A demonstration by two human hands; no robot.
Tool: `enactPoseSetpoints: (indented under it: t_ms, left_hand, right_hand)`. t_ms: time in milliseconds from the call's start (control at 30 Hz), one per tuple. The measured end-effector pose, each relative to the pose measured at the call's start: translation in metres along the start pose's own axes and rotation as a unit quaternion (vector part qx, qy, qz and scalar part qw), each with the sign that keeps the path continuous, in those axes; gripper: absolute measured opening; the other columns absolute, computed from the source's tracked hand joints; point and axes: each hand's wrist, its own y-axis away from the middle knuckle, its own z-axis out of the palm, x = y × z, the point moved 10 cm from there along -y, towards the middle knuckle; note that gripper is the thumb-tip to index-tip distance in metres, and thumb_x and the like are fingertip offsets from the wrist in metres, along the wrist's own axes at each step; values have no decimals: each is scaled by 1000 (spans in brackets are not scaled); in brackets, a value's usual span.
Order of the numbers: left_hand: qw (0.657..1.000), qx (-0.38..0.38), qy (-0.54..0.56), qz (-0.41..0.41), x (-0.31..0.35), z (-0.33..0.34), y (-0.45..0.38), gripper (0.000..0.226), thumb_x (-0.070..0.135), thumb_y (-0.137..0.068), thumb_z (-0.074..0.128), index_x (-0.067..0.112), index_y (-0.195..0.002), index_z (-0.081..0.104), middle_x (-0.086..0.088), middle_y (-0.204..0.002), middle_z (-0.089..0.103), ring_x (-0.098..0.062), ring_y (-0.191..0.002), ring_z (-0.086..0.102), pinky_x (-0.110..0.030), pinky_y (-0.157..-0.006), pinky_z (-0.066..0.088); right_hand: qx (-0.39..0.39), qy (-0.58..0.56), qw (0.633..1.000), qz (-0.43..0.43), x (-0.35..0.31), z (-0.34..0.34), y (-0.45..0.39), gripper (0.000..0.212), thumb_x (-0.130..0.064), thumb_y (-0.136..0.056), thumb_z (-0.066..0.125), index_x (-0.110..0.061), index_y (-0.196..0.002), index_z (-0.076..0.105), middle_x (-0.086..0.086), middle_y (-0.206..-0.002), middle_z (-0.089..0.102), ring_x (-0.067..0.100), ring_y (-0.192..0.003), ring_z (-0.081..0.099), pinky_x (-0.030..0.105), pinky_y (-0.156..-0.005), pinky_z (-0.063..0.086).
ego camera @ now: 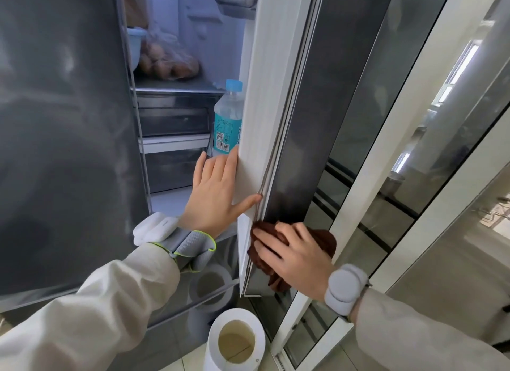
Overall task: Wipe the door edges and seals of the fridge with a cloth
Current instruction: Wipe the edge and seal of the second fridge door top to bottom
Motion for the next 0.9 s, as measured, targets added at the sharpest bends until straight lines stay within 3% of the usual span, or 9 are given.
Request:
enactPoseSetpoints:
  t_ms: [133, 267, 367, 467, 633, 767, 900]
  left_hand:
    - [1000, 2, 3, -4, 1, 0, 3, 92, 65, -82, 37, -8, -137, 32, -19, -117, 54, -26, -114, 36, -43, -108, 12]
    - [1000, -8, -13, 19, 6, 5, 13, 103, 65, -71, 46, -9, -139, 24, -24, -136, 43, -32, -131, 23, -46, -110, 10]
    - [999, -7, -28, 29, 5, 4, 14, 101, 67, -74, 43, -9, -138, 25, -24, -135, 44, -32, -131, 25, -48, -110, 13]
    - [999, -5, -24, 33, 4, 3, 15, 95, 68, -79, 37, -7, -137, 27, -24, -133, 46, -31, -129, 28, -48, -109, 15]
    - [999, -7, -30, 40, 0, 7, 15, 96, 64, -74, 47, -4, -139, 25, -22, -134, 46, -31, -128, 29, -47, -110, 14]
    - [999, -12, -25, 41, -1, 8, 15, 98, 66, -75, 47, -4, -140, 24, -21, -135, 45, -31, -128, 29, -47, -111, 14]
    - [999, -16, -16, 43, -2, 6, 15, 97, 68, -76, 45, -3, -140, 23, -21, -135, 45, -30, -129, 28, -45, -111, 11]
  right_hand:
    - [-50, -1, 998, -30, -19, 18, 11, 21, -19, -89, 52, -16, -104, 67, 5, -116, 65, 26, -94, 57, 35, -74, 49]
    - [-18, -13, 1000, 5, -7, 2, 5, 27, -11, -95, 42, -12, -103, 67, 7, -115, 66, 28, -92, 54, 36, -73, 46]
    - [32, 4, 999, 38, 16, -18, -5, 26, -7, -95, 44, -10, -106, 68, 8, -120, 64, 31, -96, 49, 38, -76, 38]
    - [36, 16, 998, 43, 25, -20, -9, 24, -9, -92, 51, -11, -110, 66, 11, -122, 62, 32, -100, 48, 40, -79, 37]
    - [31, -1, 999, 32, 3, 6, 3, 23, -11, -93, 48, -11, -107, 67, 11, -117, 64, 31, -99, 48, 38, -80, 38]
    - [-9, -13, 1000, 10, -34, 44, 23, 27, -16, -91, 47, -15, -103, 70, 6, -112, 67, 29, -99, 46, 37, -81, 40]
    - [-54, -23, 998, -7, -59, 63, 33, 29, -18, -84, 49, -18, -101, 72, 3, -107, 69, 27, -98, 44, 33, -74, 52]
